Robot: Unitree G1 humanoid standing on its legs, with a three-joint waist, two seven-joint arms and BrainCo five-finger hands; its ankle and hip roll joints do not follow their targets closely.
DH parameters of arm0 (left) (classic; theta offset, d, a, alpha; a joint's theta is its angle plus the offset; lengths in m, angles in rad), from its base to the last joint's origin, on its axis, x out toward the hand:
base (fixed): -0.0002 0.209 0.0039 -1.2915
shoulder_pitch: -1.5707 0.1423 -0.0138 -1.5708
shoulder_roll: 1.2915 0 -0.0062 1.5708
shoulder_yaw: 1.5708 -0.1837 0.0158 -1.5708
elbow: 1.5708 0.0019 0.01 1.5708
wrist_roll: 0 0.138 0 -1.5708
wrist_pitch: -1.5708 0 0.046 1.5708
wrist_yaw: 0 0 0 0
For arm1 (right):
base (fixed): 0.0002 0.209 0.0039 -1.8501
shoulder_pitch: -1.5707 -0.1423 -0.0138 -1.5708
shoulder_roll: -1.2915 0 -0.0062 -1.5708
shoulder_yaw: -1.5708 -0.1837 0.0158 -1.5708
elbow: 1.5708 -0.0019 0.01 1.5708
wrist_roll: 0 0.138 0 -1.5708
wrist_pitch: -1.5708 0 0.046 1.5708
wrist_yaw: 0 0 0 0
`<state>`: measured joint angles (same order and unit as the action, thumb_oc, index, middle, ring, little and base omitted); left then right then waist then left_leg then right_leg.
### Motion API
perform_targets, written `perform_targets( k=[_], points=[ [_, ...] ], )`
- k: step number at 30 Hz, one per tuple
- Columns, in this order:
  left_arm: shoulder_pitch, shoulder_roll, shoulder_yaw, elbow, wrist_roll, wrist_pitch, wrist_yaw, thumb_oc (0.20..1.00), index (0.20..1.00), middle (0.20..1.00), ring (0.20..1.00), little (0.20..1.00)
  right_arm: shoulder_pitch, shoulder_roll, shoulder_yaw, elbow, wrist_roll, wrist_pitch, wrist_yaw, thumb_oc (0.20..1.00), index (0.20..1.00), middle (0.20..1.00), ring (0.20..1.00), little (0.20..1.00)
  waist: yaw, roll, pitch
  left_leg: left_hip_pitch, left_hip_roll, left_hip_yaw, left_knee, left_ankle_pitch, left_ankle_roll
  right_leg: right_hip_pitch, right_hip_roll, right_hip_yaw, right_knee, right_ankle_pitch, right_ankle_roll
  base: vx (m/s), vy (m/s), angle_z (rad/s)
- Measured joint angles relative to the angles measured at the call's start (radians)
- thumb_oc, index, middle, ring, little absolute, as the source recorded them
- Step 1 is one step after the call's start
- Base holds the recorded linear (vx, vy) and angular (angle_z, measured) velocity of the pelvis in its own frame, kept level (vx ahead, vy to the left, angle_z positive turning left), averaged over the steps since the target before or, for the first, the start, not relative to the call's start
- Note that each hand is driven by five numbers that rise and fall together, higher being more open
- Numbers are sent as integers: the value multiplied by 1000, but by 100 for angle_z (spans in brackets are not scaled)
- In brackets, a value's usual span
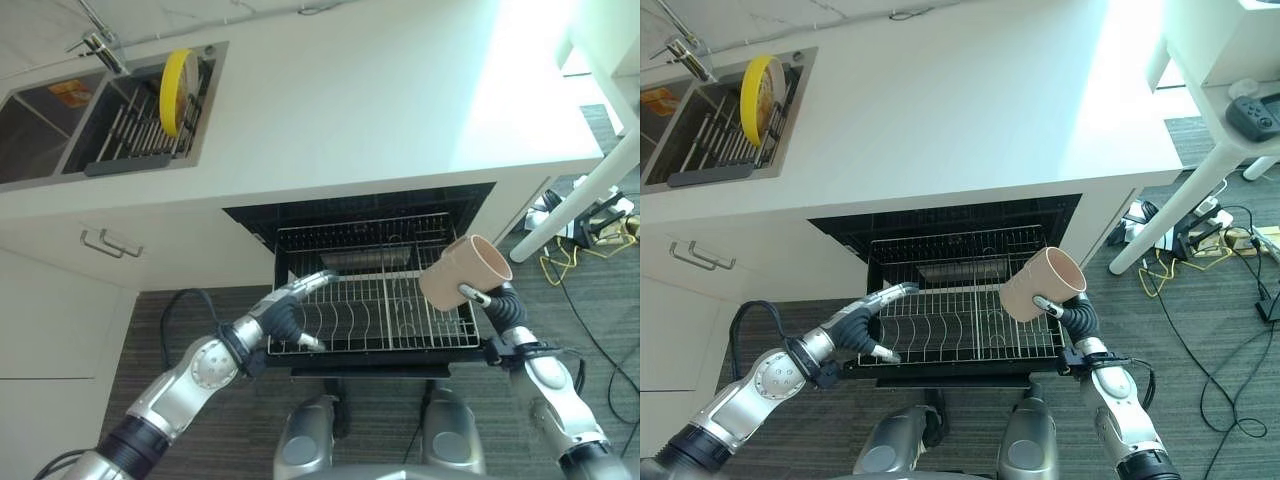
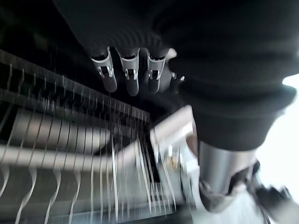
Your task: Place the dishes in the dishwasher.
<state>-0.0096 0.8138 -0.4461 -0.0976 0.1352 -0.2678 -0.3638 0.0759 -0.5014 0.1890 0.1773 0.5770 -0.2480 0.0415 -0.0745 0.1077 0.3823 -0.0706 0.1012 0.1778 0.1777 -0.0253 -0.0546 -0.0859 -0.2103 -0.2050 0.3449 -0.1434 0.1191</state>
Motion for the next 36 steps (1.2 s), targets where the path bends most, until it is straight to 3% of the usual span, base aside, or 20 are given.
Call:
perform_targets(
  k=[5,7,12,15,18,20,23,25,30,36],
  points=[
    [11,30,-9,-13,-6,119,-213,1000,1000,1000,1000,1000,27,-11,2,-15,-9,7,12,200,200,200,200,200,-1,-6,-10,93,0,-2,-46,-3,-6,106,12,-16,-62,-4,5,122,10,5],
    [12,32,-31,-14,-5,155,-280,1000,1000,1000,1000,1000,24,-12,21,-15,-28,25,2,200,200,200,200,200,2,-21,-53,107,-1,-4,-62,-3,-6,128,14,-25,-83,-4,6,132,-26,10],
    [7,47,-68,-15,3,196,-347,1000,1000,1000,1000,1000,-12,-17,82,13,-68,93,-20,200,200,200,200,200,19,-61,-101,121,0,-7,-69,-3,-7,150,19,-30,-99,-1,9,14,-53,3],
    [-91,83,-146,-13,4,208,-342,1000,1000,1000,1000,1000,-94,-86,127,14,-77,133,-43,200,200,200,200,200,39,-66,-97,30,5,-33,-15,1,-9,78,21,-40,-67,5,3,-114,-62,15],
    [-134,97,-145,7,6,207,-304,1000,1000,1000,1000,1000,-172,-93,129,19,-76,151,-62,200,200,200,200,200,64,-78,-59,-32,14,-45,0,23,-10,13,26,-42,-38,10,-6,-201,-46,6],
    [-178,103,-145,22,27,205,-272,1000,1000,1000,1000,1000,-224,-101,147,32,-77,156,-76,200,200,200,200,200,67,-82,-3,-89,19,-60,-3,40,-23,-43,29,-50,-24,12,-9,-195,-45,15],
    [-242,105,-145,40,44,206,-226,1000,1000,1000,1000,1000,-262,-100,159,55,-77,176,-97,200,200,200,200,200,85,-84,93,-139,20,-65,-23,75,-15,-106,30,-51,-12,29,-26,-152,-26,7],
    [-277,105,-145,46,54,205,-197,1000,1000,1000,1000,1000,-276,-90,161,79,-76,177,-106,200,200,200,200,200,85,-92,135,-143,19,-65,-37,90,-16,-115,29,-51,-15,43,-16,-109,5,3],
    [-341,104,-146,83,85,201,-140,1000,1000,1000,1000,1000,-356,-60,204,144,-77,176,-132,200,200,200,200,200,84,-97,158,-174,16,-59,-57,111,-3,-131,38,-54,-65,83,-24,-132,20,-1],
    [-371,78,-147,143,106,198,-103,1000,1000,1000,1000,1000,-462,-18,233,238,-85,176,-168,200,200,200,200,200,96,-96,157,-147,11,-61,-63,108,-1,-96,38,-57,-82,80,-22,1,15,2]
  ],
)
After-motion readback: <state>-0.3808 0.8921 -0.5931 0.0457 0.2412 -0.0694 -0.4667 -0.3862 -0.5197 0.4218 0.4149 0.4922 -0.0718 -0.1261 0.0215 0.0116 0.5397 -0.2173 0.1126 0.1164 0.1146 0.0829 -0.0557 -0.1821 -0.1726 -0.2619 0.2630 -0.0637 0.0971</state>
